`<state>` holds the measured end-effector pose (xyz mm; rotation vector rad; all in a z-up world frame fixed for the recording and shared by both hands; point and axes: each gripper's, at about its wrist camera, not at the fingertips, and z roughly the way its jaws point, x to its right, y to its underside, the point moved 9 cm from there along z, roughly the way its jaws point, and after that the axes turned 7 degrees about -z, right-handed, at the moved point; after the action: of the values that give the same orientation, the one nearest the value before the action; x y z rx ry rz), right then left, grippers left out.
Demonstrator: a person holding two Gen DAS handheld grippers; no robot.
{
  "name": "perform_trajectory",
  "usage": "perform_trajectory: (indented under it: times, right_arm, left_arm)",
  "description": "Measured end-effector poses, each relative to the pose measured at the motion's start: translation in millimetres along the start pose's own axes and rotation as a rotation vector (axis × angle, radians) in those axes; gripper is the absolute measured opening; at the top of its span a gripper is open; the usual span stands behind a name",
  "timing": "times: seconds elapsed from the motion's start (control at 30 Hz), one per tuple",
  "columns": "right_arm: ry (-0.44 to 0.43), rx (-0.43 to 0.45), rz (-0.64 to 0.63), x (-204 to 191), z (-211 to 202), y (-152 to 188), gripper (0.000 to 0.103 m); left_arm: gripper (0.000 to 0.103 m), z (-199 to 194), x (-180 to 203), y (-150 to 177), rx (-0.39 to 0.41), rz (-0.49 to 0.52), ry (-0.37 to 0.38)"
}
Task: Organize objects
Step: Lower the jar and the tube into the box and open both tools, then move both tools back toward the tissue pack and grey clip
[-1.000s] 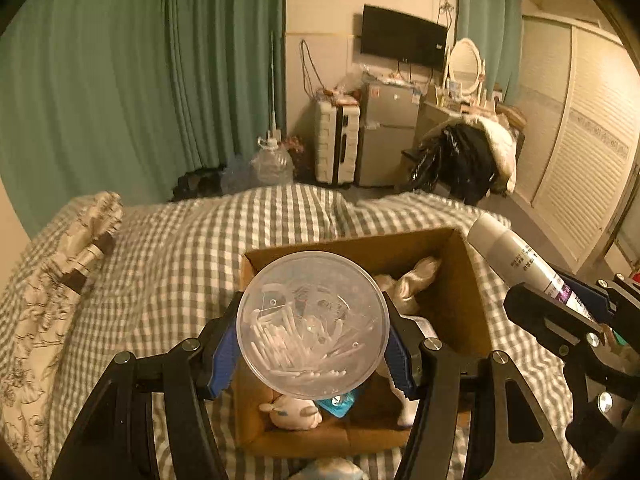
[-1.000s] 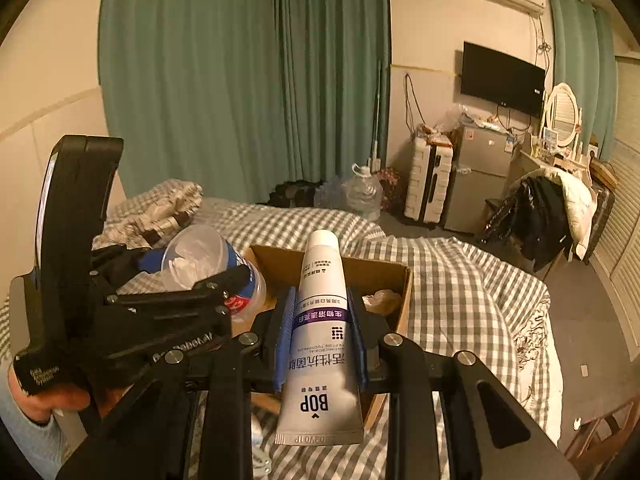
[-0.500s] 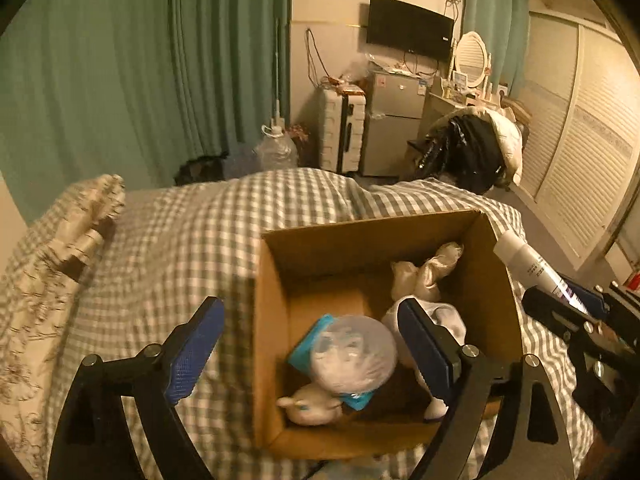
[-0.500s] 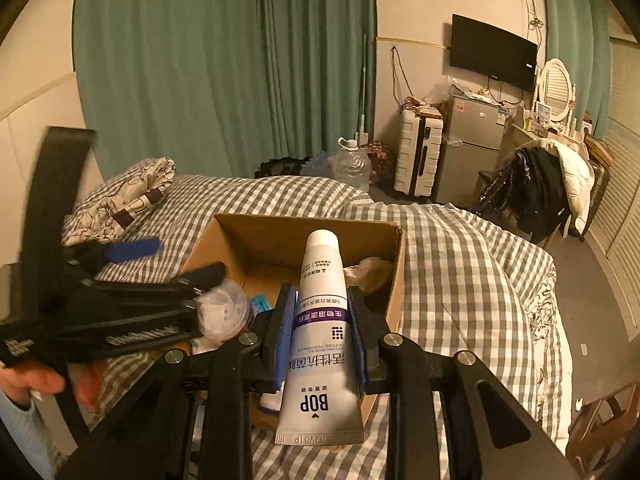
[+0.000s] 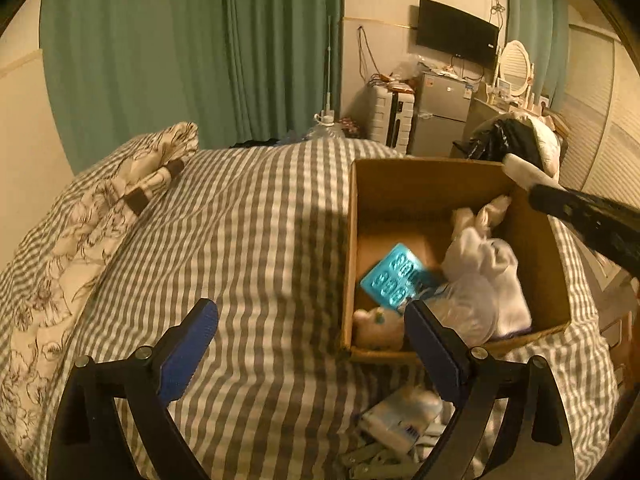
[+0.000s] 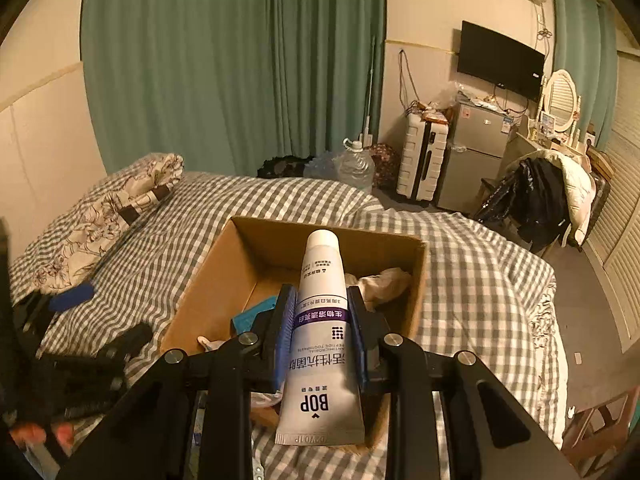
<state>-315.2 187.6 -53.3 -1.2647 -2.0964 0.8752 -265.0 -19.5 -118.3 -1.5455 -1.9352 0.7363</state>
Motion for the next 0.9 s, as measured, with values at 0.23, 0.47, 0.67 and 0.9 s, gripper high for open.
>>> perform_trajectory:
  times: [0.23,0.47,0.67,0.9]
  right_arm:
    - [0.006,-0.032,0.023,-9.8,34.4,4.3,0.055]
    - [0.067,-0.001,0.033,2.4,-9.6,21.0,0.067]
    - [0.068,-0.011,0.087,8.4,-56.8,61.5,0.071]
    - [0.014,-0.023,0.082,-19.7,-67.8,107.3,0.077]
  left_arm:
    - [0.097,5.5,5.8,22.5,-0.024,0.044,0.003]
    - [0.097,-5.5,15.1,40.5,-0.036,0.107,0.003]
    - [0.097,-25.1,10.5,56.7,-0.04,0.12,-0.008]
    - [0.097,-36.5,-7.5,84.0,-0.073,0.083,-0.032]
